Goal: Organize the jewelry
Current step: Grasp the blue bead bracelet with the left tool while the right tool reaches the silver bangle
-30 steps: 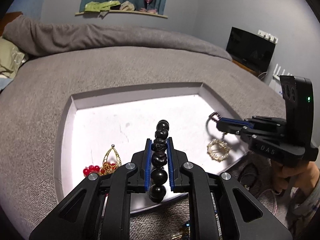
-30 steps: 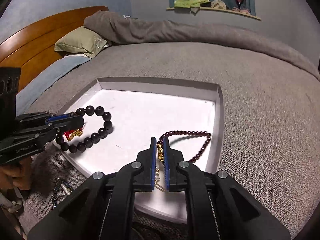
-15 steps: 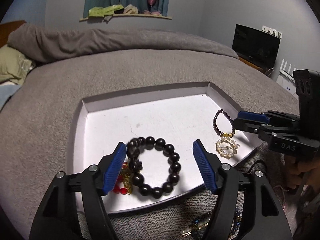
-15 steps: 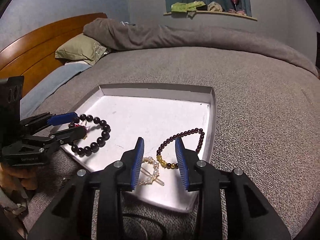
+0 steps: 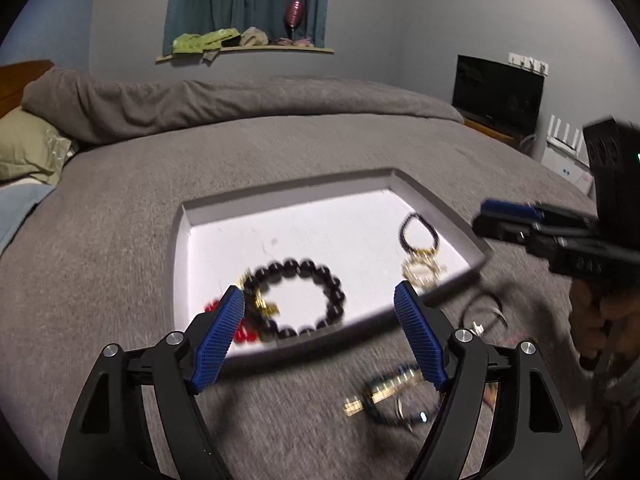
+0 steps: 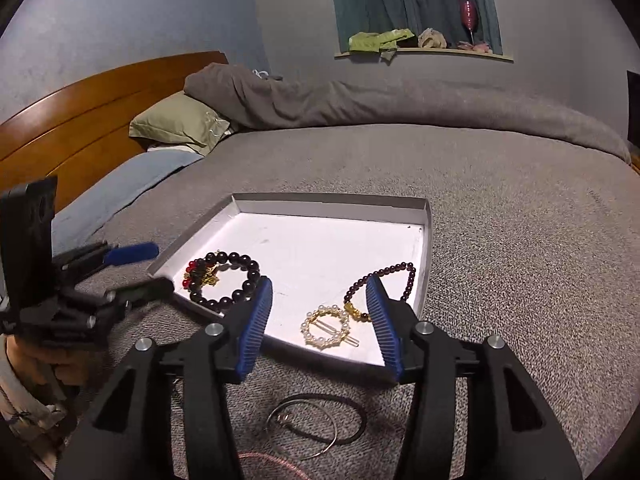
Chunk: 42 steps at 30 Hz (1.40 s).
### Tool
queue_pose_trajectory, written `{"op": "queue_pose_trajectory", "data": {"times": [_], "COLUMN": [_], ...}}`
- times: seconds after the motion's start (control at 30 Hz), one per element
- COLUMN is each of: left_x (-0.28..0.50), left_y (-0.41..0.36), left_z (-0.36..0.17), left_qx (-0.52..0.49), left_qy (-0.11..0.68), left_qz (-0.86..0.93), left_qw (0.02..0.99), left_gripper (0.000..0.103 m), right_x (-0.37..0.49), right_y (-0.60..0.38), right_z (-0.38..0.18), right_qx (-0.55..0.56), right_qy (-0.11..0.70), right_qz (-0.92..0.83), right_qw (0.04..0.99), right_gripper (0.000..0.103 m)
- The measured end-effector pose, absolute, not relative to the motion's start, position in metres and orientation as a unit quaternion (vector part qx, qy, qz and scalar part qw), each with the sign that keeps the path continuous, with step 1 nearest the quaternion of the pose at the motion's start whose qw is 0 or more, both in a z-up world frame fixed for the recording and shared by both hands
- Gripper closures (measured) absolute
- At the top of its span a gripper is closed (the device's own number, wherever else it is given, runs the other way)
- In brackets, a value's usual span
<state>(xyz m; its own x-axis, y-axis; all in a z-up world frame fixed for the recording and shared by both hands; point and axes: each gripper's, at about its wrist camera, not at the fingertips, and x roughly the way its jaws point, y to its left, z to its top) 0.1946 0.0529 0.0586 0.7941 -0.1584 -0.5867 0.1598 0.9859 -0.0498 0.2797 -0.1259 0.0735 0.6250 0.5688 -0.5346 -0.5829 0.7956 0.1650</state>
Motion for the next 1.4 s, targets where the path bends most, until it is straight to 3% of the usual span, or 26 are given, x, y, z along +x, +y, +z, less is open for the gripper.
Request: {"op": "queue_pose_trajectory", "data": {"times": [0.47, 0.5, 0.63, 0.87, 0.9, 1.4], "left_x": [0.177, 0.179, 0.186, 0.188, 0.188, 0.178], "left_y": [0.02, 0.022, 0.029, 0.025, 0.025, 0.062], "left_z": [0.02, 0.018, 0.009, 0.004, 0.004, 0.049], "left_qx": [0.026, 0.021, 0.001, 0.006, 0.007, -0.039], "left_qy": [0.354, 0.358, 0.382, 0.392, 0.391, 0.333], "left_qz": [-0.119, -0.119, -0.127, -0.137, -0.134, -0.116], "left_qw": [0.927, 0.926, 0.915, 0.91, 0.911, 0.935], "left_gripper": [0.024, 0.027, 0.056, 0.083, 0.093, 0.095], "right_x": [0.254, 0.255, 0.255, 0.255, 0.255, 0.257], "right_y": [-0.161, -0.161, -0.16, -0.157, -0.157, -0.154], "right_z": [0.056, 0.056, 0.056, 0.052, 0.051, 0.038], "right_qx": [0.026, 0.027, 0.024, 0.014, 0.013, 0.002], "right_qy": [0.32, 0.322, 0.323, 0.329, 0.331, 0.355], "right_qz": [0.284, 0.281, 0.28, 0.282, 0.281, 0.271], "right_qw": [0.904, 0.904, 0.904, 0.901, 0.901, 0.895], "right_gripper": [0.05, 0.05, 0.049, 0.049, 0.049, 0.049]}}
